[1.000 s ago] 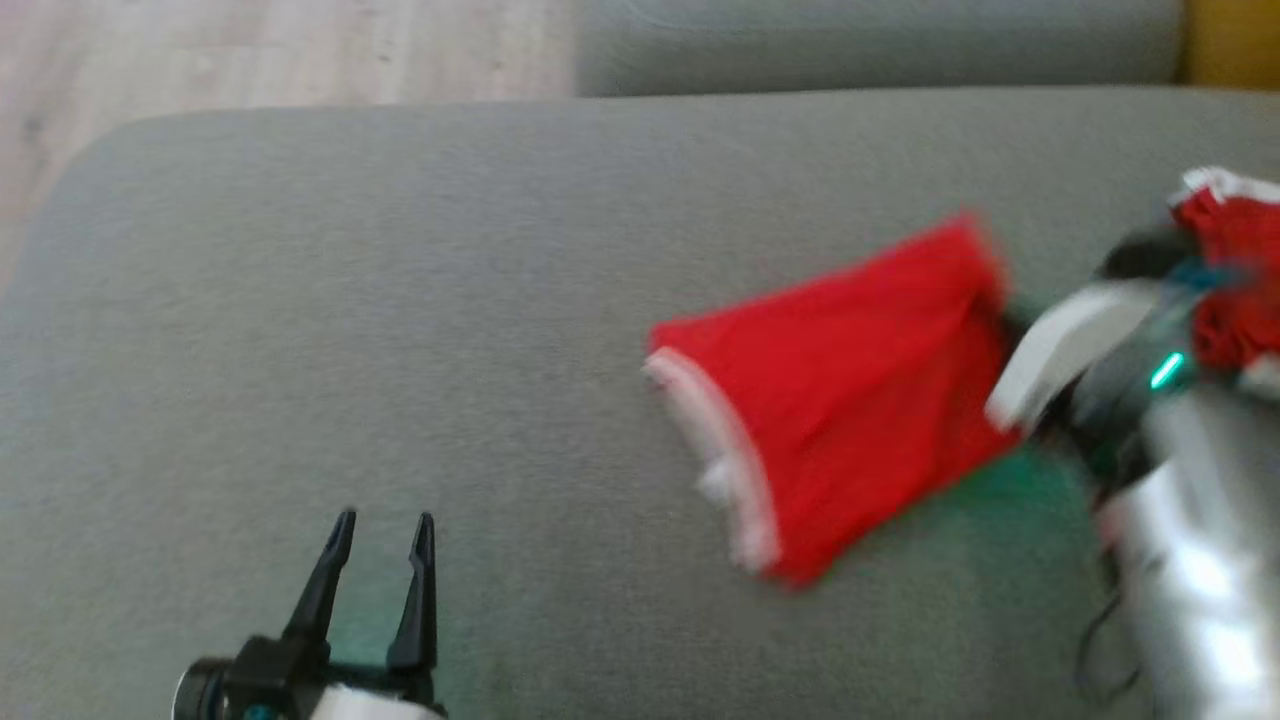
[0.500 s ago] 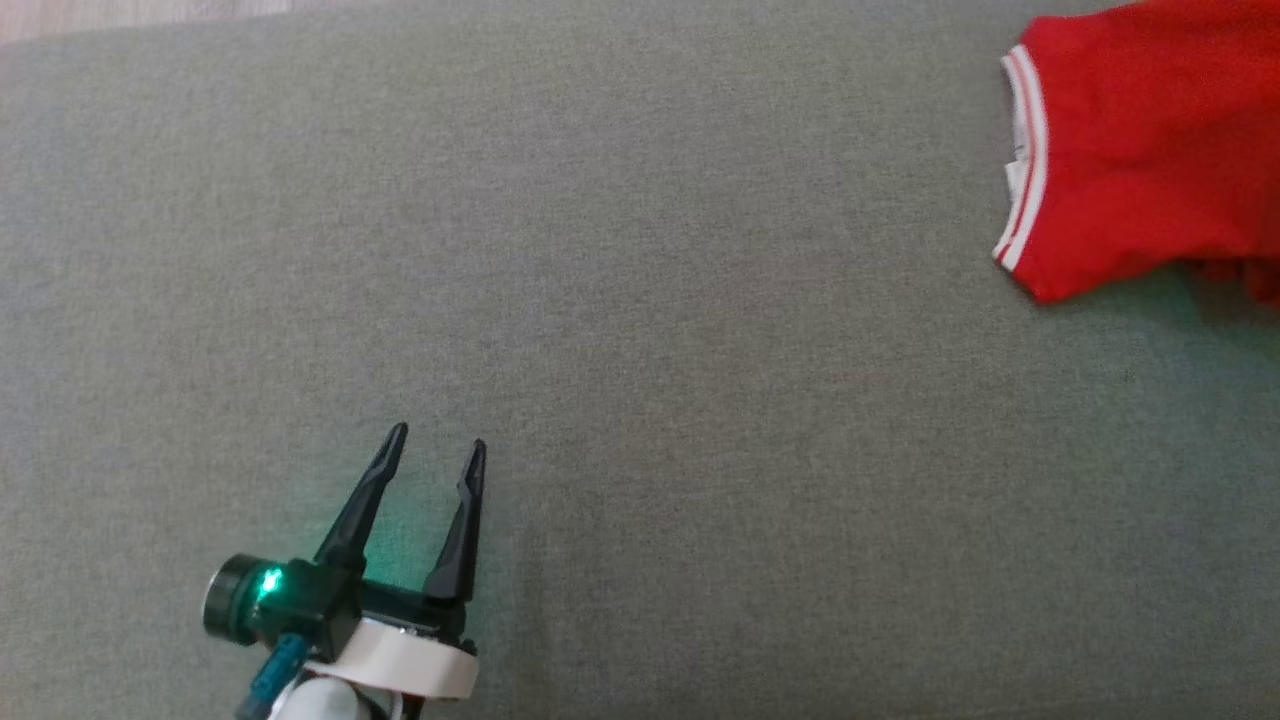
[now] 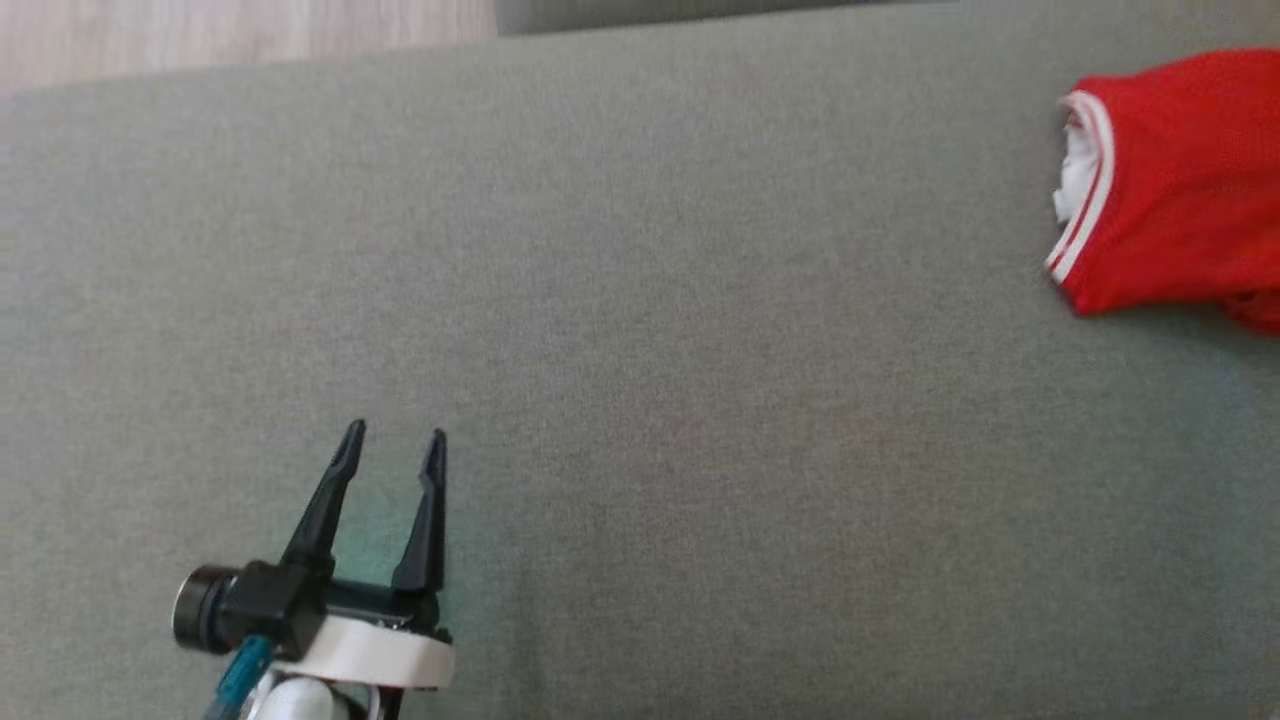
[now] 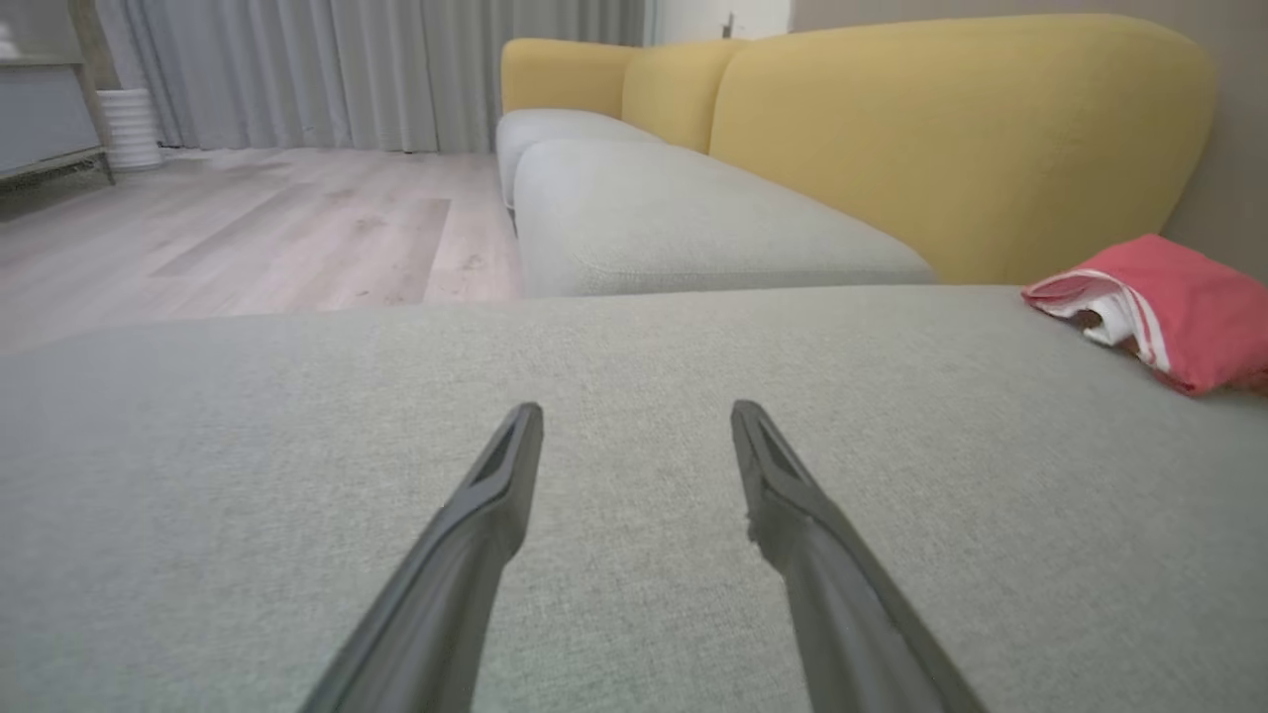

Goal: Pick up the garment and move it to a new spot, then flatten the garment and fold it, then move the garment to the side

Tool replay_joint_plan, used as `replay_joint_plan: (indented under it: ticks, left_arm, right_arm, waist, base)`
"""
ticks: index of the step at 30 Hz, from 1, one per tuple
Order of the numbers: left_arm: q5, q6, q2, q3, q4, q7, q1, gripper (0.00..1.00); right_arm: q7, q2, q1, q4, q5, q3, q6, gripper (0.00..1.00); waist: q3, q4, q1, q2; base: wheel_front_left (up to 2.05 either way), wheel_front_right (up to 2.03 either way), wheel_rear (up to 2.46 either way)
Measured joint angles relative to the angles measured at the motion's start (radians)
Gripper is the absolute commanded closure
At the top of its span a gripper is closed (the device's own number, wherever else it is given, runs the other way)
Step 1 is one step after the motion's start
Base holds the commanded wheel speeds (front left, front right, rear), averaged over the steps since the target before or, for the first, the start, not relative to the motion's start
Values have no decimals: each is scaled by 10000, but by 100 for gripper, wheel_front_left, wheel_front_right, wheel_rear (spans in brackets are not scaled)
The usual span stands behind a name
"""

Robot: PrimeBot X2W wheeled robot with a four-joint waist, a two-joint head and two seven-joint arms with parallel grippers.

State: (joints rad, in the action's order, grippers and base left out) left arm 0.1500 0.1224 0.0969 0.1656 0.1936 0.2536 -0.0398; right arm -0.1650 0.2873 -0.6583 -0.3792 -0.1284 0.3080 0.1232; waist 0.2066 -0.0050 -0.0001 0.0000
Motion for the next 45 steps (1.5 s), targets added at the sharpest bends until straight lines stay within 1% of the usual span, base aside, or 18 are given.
replay_joint_plan:
  ticks: [3,7,10,13,14,16,20,26,28,29,35,45]
  left_arm:
    - [201,-138,-182,-268,161,0,186,0]
    - [259,-192,-244,-405,360,0,658,0]
    - [211,-426,-311,-477,472,0,954,0]
    - [54,-537,-345,-602,504,0,1186,0]
    - [54,-537,-345,-602,504,0,1186,0]
    - [-54,-619,-357,-679,502,0,1350,0]
    - [-211,-777,-385,-775,483,0,1527,0]
    - [-360,-882,-397,-915,476,0,1538,0]
    - [-351,-890,-410,-963,479,0,1542,0]
    - [-316,-874,-410,-986,477,0,1546,100]
    - [-196,-872,-445,-982,1235,-142,1833,100]
    - [1001,-813,-451,-1026,1252,-426,1848,100]
  right_arm:
    - [476,-313,1107,865,430,-500,0,0]
    - [1206,-867,3010,1868,493,-1009,2,0]
    - [1735,-1480,4590,2134,585,-1304,2,0]
    - [2263,-1977,5896,2178,688,-1829,4,0]
    - [2263,-1977,5896,2178,688,-1829,4,0]
    - [2704,-2157,6527,2174,734,-2052,4,0]
    - [3321,-2265,7257,1864,577,-2094,4,0]
    - [3810,-2460,7506,1225,589,-2372,4,0]
    - [3868,-2460,7533,991,863,-2433,4,0]
    - [3929,-2460,7532,907,924,-2477,4,100]
    - [3889,-2470,7740,105,1051,-2518,-2,100]
    - [3586,-2470,7743,105,2351,-2456,-2,100]
  waist:
    - [-374,25,0,0]
    - [-963,75,-1,0]
    - [-1423,155,-2,0]
    - [-1859,251,-2,0]
    - [-1859,251,-2,0]
    - [-2084,334,-3,0]
    - [-2323,589,-2,0]
    - [-2443,818,0,0]
    - [-2439,841,0,0]
    - [-2435,832,1,0]
    - [-2427,814,1,0]
    - [-2395,749,1,0]
  base:
    - [0,0,0]
    - [0,0,0]
    - [0,0,0]
    - [0,0,0]
    - [0,0,0]
    - [0,0,0]
    - [0,0,0]
    - [0,0,0]
    - [0,0,0]
    - [0,0,0]
    - [0,0,0]
    - [0,0,0]
